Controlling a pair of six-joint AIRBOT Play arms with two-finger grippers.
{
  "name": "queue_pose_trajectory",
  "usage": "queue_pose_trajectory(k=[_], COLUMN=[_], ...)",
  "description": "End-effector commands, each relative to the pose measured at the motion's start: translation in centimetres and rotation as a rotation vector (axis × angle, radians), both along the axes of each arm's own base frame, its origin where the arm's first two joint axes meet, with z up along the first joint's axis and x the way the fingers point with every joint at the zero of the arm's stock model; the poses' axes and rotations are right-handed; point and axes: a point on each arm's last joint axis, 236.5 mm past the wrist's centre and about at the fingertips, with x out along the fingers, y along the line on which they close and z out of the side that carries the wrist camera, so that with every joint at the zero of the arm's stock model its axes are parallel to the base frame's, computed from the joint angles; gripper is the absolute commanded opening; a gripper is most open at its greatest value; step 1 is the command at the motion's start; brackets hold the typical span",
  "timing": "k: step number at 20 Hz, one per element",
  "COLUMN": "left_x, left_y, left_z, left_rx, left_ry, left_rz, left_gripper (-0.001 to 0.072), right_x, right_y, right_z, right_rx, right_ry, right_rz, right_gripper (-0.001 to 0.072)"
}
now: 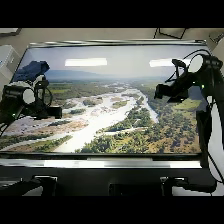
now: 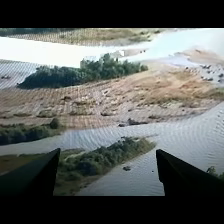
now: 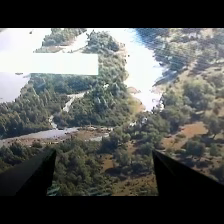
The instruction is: Fold the clothes and pants, and hang the long-sleeved shirts on hangers.
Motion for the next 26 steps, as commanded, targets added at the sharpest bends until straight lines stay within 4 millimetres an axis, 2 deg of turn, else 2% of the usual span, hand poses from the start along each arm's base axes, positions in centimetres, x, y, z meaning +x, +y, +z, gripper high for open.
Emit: queue_pose_trajectory(k=[1, 10, 13, 17, 19, 20, 26], left_x=[0.0, 0.3, 3.3, 3.5, 4.4, 4.6, 4.4], left_y=[0.0, -0.1, -0.6, -0.6, -0.8, -0.8, -0.8], left_z=[0.0, 0.1, 0.7, 0.8, 1.1, 1.2, 1.1], left_rx=[0.0, -0.002, -0.024, -0.025, -0.032, -0.033, -0.032], left_ry=[-0.001, -0.014, -0.143, -0.152, -0.193, -0.2, -0.192], left_rz=[-0.001, -0.001, -0.007, -0.009, -0.01, -0.011, -0.011], left_gripper=[0.0702, 0.0702, 0.0702, 0.0702, 0.0703, 0.0703, 0.0702], right_x=[0.0, 0.1, 3.2, 5.2, 6.0, 6.0, 4.7], right_y=[0.0, 0.0, 0.2, 0.1, 0.1, 0.1, 0.1], right_z=[0.0, 0.0, 0.7, 1.4, 1.7, 1.7, 1.1], right_rx=[0.0, 0.001, 0.011, 0.017, 0.019, 0.019, -0.002], right_ry=[0.001, -0.001, -0.136, -0.223, -0.259, -0.258, -0.208], right_rz=[0.0, -0.002, -0.027, -0.043, -0.049, -0.048, 0.012], right_gripper=[0.0696, 0.0695, 0.0695, 0.0695, 0.0697, 0.072, 0.0714])
